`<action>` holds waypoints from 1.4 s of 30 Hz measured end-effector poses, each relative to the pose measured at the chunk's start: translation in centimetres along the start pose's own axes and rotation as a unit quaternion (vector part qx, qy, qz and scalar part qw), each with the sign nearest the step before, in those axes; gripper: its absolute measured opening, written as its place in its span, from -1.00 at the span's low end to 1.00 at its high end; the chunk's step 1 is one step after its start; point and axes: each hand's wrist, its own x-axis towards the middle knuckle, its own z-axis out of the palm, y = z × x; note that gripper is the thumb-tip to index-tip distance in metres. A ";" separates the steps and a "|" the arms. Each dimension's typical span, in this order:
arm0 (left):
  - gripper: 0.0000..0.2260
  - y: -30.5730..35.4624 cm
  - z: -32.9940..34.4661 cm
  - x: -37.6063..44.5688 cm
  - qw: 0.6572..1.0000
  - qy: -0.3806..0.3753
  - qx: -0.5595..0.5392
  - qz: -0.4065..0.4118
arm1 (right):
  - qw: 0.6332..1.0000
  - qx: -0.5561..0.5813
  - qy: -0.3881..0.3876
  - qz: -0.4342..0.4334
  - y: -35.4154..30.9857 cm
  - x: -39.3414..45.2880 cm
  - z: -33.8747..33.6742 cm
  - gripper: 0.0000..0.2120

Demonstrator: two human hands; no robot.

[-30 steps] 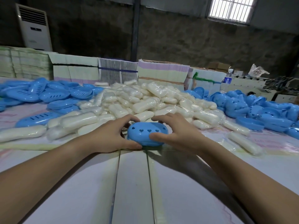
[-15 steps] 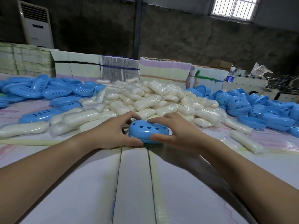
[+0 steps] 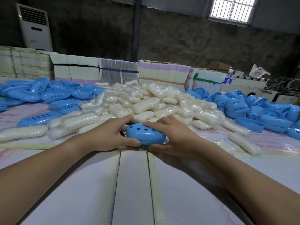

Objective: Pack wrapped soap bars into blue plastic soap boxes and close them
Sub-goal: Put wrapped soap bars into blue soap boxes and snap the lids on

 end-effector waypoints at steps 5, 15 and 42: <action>-0.66 0.3 0.0 0.1 1.000 -0.010 -0.018 0.011 | 0.998 -0.042 0.056 0.009 -0.2 0.2 -0.1 -0.47; -0.63 0.5 -0.1 -0.2 0.992 0.046 0.102 0.058 | 0.998 -0.003 0.051 0.021 0.1 0.3 -0.1 -0.53; -0.50 1.3 0.2 -0.8 0.979 0.139 0.114 0.094 | 0.948 0.286 0.069 0.124 2.4 -2.0 -3.0 -0.60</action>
